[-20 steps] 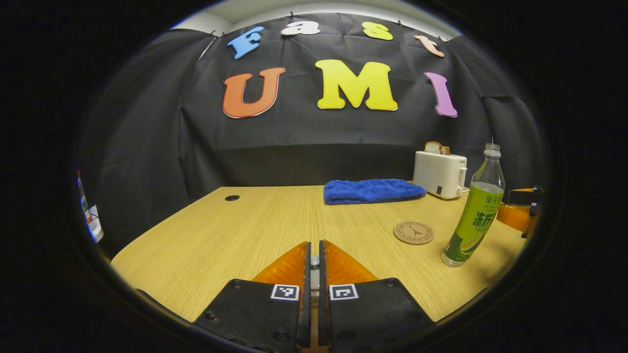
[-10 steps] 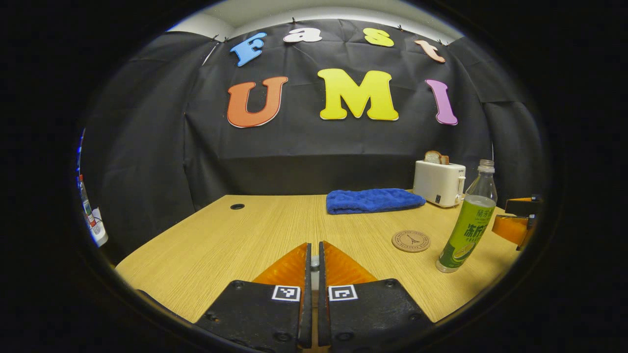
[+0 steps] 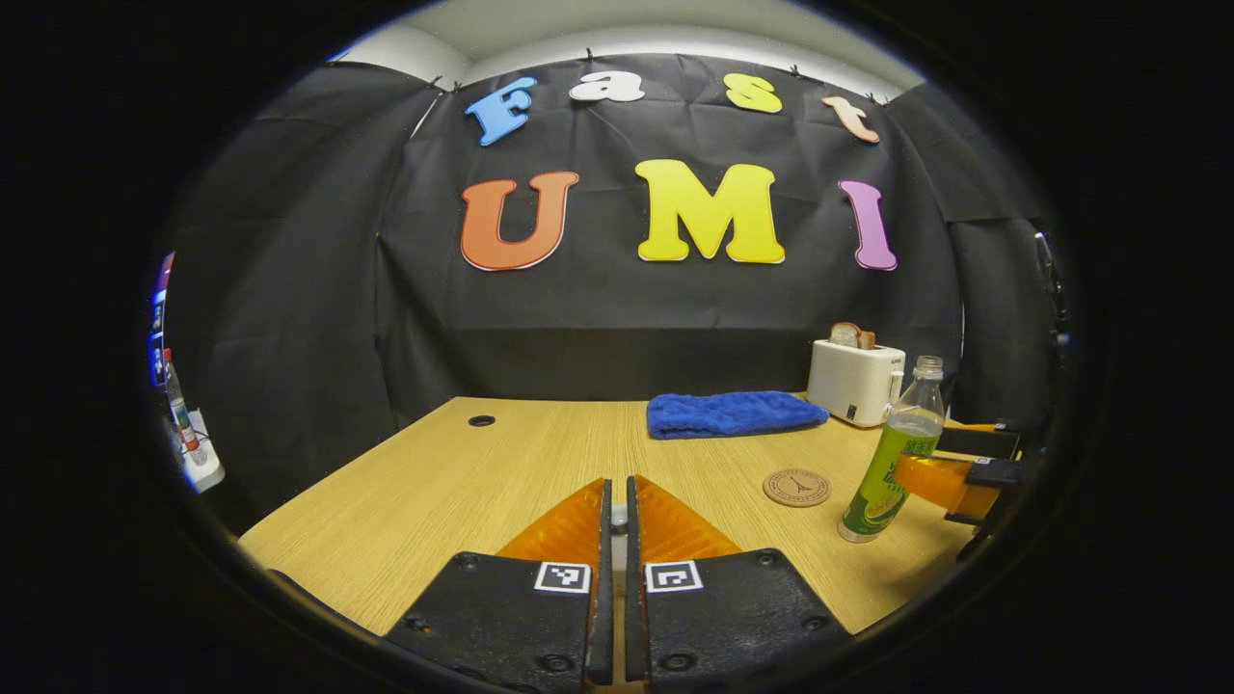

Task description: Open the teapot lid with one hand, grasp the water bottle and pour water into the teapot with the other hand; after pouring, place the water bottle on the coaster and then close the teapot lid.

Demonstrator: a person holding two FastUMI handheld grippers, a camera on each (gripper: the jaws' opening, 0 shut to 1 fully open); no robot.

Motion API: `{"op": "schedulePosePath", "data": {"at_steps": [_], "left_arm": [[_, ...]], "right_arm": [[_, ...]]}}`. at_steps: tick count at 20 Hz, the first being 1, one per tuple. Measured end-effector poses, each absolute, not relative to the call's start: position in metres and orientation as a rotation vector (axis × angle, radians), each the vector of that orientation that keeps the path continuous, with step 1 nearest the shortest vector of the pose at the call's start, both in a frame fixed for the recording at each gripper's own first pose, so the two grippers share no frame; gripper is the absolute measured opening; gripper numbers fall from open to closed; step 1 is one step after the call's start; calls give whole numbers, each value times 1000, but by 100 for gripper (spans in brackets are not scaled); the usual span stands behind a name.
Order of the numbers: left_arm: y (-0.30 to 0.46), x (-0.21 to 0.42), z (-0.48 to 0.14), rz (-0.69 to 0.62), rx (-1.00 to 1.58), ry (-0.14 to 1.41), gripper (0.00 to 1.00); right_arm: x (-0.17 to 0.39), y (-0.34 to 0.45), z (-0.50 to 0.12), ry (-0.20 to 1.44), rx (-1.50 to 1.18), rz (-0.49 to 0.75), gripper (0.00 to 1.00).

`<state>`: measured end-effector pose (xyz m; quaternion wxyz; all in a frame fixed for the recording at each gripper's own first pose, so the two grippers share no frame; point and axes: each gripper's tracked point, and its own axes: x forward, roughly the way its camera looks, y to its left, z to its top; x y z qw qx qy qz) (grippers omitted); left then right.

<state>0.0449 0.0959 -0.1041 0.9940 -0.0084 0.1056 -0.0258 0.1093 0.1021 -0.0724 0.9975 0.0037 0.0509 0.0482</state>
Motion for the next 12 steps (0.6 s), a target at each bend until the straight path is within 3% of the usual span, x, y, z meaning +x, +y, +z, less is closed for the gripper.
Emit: {"op": "schedulePosePath", "data": {"at_steps": [4, 8, 12], "left_arm": [[106, 31, -99, -47, -6, 200, 7], [115, 17, -100, -51, -16, 209, 7], [123, 7, -102, -58, -22, 207, 7]], "right_arm": [[122, 105, -82, 125, 14, 66, 95], [125, 106, -86, 141, 41, 24, 78], [122, 109, -84, 161, 11, -5, 74]]}}
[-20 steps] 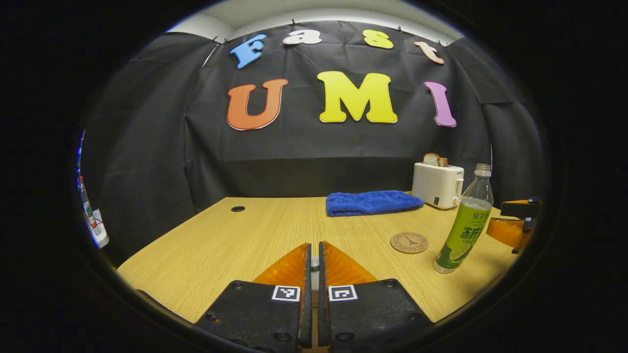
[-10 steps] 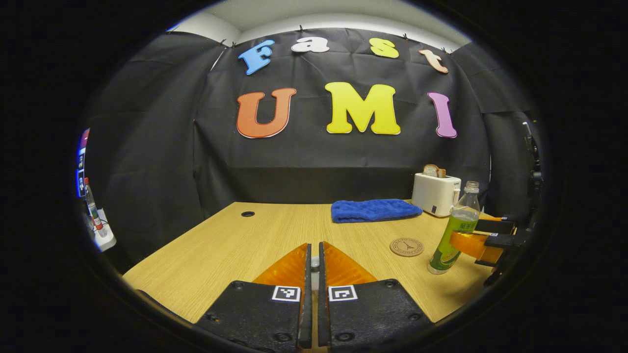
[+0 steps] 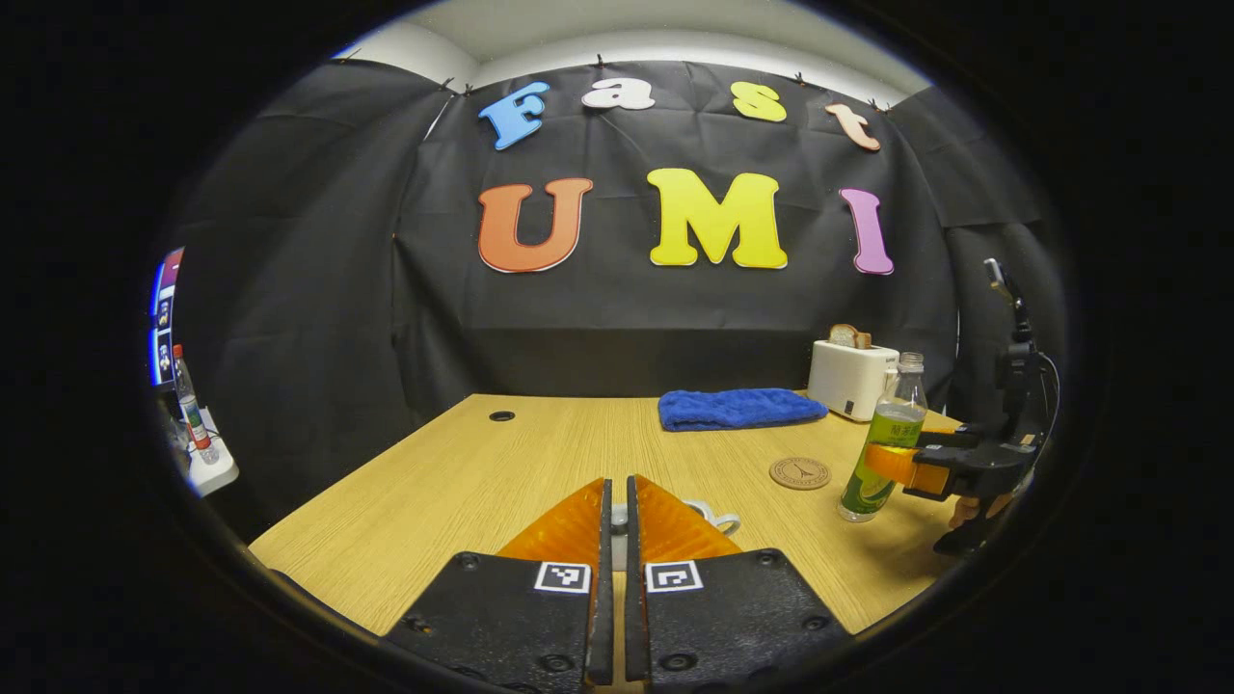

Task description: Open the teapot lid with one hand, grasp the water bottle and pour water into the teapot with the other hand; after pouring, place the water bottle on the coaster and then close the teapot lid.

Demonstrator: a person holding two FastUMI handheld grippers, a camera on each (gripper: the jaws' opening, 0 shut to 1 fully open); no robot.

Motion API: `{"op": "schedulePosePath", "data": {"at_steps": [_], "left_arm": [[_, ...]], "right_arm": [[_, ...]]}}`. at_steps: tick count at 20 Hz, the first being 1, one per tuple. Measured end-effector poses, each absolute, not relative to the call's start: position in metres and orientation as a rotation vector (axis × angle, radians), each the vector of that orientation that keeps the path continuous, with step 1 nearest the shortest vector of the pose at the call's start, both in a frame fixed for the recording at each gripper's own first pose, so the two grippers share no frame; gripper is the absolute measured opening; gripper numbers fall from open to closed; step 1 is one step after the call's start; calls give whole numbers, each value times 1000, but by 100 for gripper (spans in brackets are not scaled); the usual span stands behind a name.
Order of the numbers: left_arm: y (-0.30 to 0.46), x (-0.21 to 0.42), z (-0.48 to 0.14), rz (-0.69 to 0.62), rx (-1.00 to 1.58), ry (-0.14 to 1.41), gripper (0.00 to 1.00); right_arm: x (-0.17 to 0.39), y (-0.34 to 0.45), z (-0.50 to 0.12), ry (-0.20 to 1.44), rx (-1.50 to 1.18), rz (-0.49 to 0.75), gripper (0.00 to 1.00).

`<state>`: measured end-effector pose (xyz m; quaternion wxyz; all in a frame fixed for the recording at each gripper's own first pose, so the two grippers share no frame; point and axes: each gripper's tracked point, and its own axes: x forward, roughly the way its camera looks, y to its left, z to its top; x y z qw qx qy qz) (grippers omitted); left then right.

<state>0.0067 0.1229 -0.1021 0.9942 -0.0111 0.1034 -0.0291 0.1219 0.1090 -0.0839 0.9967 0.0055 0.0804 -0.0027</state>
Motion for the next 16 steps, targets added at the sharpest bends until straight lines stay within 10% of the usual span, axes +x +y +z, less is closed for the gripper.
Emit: {"op": "schedulePosePath", "data": {"at_steps": [16], "left_arm": [[150, -10, -118, -82, -7, 178, 7]], "right_arm": [[99, 174, -65, 146, -587, -58, 74]]}}
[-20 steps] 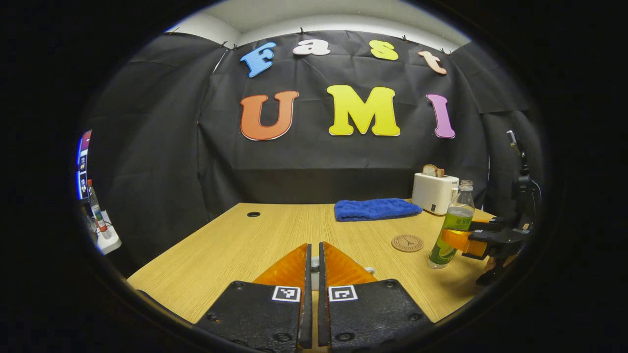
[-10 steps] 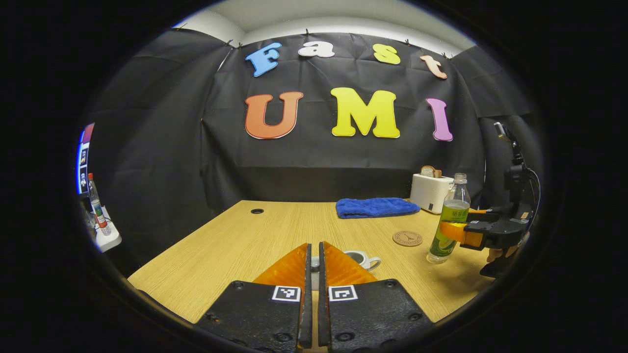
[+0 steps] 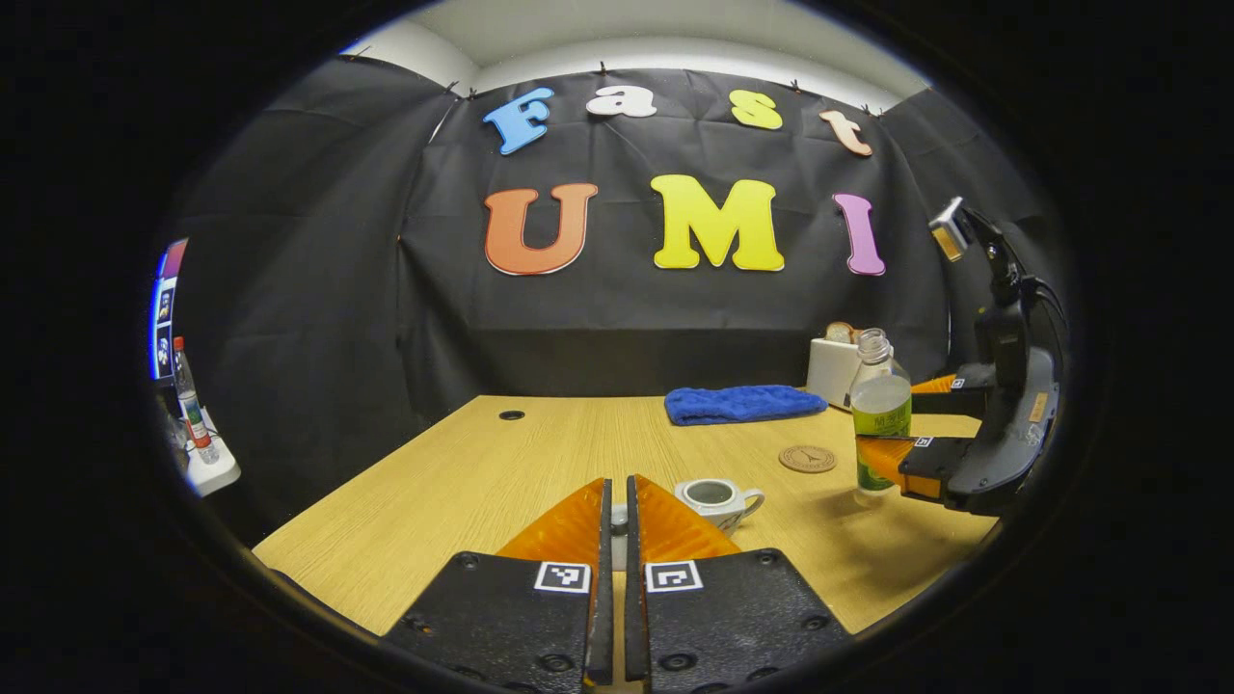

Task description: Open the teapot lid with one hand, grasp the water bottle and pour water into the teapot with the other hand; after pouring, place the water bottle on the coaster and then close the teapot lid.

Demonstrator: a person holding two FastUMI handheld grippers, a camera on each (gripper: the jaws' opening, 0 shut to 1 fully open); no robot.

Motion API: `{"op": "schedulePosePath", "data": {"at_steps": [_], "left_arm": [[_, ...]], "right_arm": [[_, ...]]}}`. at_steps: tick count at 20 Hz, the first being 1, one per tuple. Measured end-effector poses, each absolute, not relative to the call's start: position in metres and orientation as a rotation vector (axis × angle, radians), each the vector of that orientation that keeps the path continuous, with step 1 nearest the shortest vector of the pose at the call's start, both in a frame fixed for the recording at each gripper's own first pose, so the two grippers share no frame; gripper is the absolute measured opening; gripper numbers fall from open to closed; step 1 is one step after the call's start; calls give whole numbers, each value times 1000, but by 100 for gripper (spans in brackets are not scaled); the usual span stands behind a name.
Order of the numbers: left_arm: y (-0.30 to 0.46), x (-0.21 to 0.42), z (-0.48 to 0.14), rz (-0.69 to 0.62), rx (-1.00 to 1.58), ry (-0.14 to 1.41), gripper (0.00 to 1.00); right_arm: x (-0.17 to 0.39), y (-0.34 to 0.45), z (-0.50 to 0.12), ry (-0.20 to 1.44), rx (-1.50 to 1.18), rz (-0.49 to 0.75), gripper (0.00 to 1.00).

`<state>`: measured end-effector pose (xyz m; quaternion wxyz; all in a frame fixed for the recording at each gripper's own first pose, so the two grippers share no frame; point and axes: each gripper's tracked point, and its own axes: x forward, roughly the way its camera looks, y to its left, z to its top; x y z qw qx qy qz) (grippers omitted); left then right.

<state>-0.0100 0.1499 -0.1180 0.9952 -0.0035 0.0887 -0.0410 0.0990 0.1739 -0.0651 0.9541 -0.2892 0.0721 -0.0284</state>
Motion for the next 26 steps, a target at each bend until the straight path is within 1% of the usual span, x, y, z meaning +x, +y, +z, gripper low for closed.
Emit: {"op": "schedulePosePath", "data": {"at_steps": [2, 3, 7, 9, 12, 15, 16, 17, 18, 20, 23, 24, 26], "left_arm": [[152, -11, -122, -84, 9, 176, 7], [153, -11, -124, -86, 11, 177, 7], [157, -14, -132, -88, 22, 177, 7], [157, -15, -136, -92, 23, 181, 7], [152, -16, -140, -118, 11, 187, 7], [155, -19, -137, -123, 13, 166, 7], [155, -19, -137, -127, 11, 161, 7], [156, -20, -138, -127, 9, 158, 7], [156, -20, -140, -127, 5, 159, 7], [155, -22, -144, -138, -9, 166, 7], [157, -24, -149, -140, -14, 172, 7], [157, -24, -149, -141, -16, 171, 7], [158, -24, -149, -141, -19, 166, 7]], "right_arm": [[102, 178, -65, 143, -663, -83, 75], [105, 181, -68, 151, -694, -90, 72], [114, 193, -73, 160, -836, -109, 74], [119, 201, -74, 156, -928, -117, 75], [123, 208, -77, 143, -1043, -131, 74], [129, 214, -81, 142, -1139, -128, 74], [130, 214, -83, 143, -1179, -128, 75], [131, 214, -82, 138, -1221, -133, 74], [132, 215, -81, 130, -1268, -142, 75], [135, 217, -79, 110, -1353, -160, 75], [140, 218, -81, 101, -1416, -163, 75], [141, 219, -81, 102, -1431, -162, 74], [142, 223, -82, 98, -1466, -158, 75]]}}
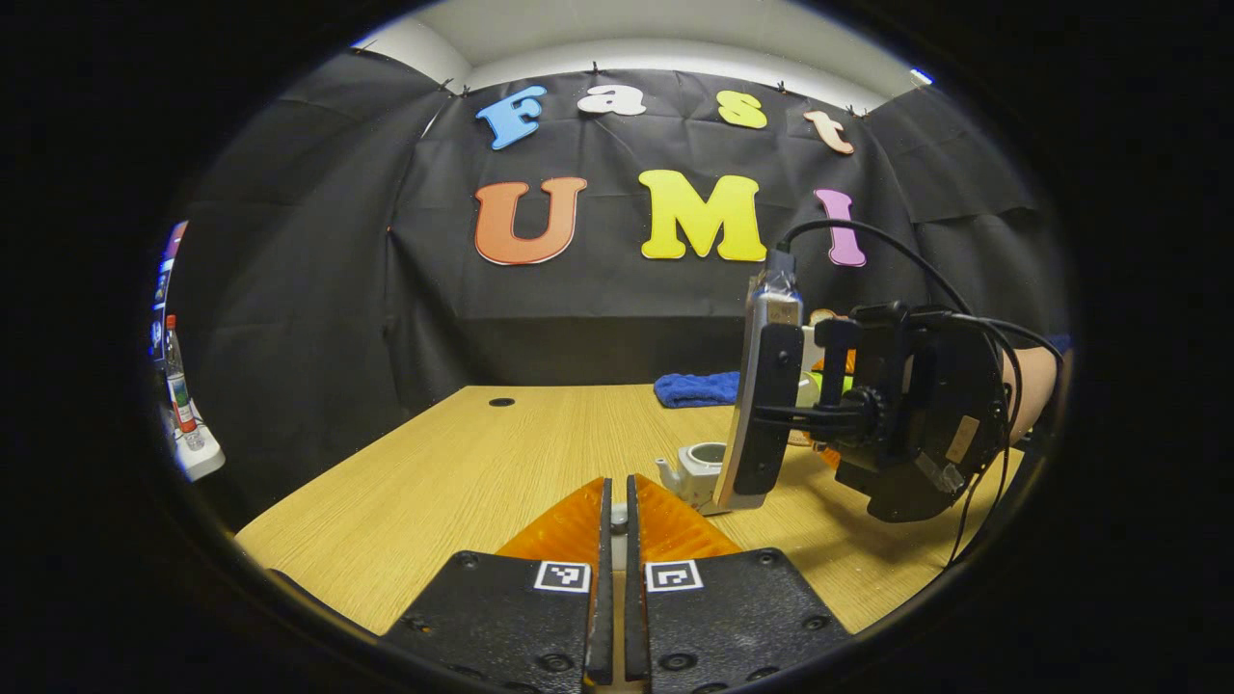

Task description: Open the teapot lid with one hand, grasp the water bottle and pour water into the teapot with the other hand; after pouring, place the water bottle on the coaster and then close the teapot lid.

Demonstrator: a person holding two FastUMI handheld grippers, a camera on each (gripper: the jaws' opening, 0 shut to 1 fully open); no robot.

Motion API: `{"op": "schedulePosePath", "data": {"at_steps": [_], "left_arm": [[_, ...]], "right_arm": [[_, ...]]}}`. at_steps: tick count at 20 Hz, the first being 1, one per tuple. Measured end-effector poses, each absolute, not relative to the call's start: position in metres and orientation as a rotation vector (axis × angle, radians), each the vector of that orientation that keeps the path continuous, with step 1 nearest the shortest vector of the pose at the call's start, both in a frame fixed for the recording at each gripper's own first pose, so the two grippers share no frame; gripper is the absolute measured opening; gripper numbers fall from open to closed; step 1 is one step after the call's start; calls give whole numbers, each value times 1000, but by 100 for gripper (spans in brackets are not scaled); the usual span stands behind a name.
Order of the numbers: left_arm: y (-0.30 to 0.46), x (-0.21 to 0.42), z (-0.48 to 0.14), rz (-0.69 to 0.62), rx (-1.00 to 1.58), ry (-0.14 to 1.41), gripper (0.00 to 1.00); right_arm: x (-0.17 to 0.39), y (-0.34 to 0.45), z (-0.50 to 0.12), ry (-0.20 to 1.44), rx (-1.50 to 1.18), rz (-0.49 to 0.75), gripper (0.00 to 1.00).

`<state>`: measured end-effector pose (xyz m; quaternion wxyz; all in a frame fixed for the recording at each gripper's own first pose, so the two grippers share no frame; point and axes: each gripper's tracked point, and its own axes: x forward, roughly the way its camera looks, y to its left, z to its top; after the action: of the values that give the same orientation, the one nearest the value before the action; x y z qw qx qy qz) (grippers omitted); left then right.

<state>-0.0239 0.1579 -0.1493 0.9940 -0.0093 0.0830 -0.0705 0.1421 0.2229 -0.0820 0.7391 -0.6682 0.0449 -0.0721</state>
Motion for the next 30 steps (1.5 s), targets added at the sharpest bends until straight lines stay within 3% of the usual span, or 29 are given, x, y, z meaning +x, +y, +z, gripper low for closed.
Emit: {"op": "schedulePosePath", "data": {"at_steps": [17, 22, 23, 30], "left_arm": [[163, -28, -159, -148, -39, 166, 7], [163, -27, -157, -149, -43, 161, 7], [164, -27, -156, -148, -42, 156, 7], [161, -28, -151, -156, -41, 138, 7]], "right_arm": [[152, 245, -68, -39, -1851, -205, 76], [150, 248, -58, -79, -1912, -229, 71], [151, 247, -55, -86, -1921, -242, 76], [155, 248, -38, -146, -2005, -305, 76]]}}
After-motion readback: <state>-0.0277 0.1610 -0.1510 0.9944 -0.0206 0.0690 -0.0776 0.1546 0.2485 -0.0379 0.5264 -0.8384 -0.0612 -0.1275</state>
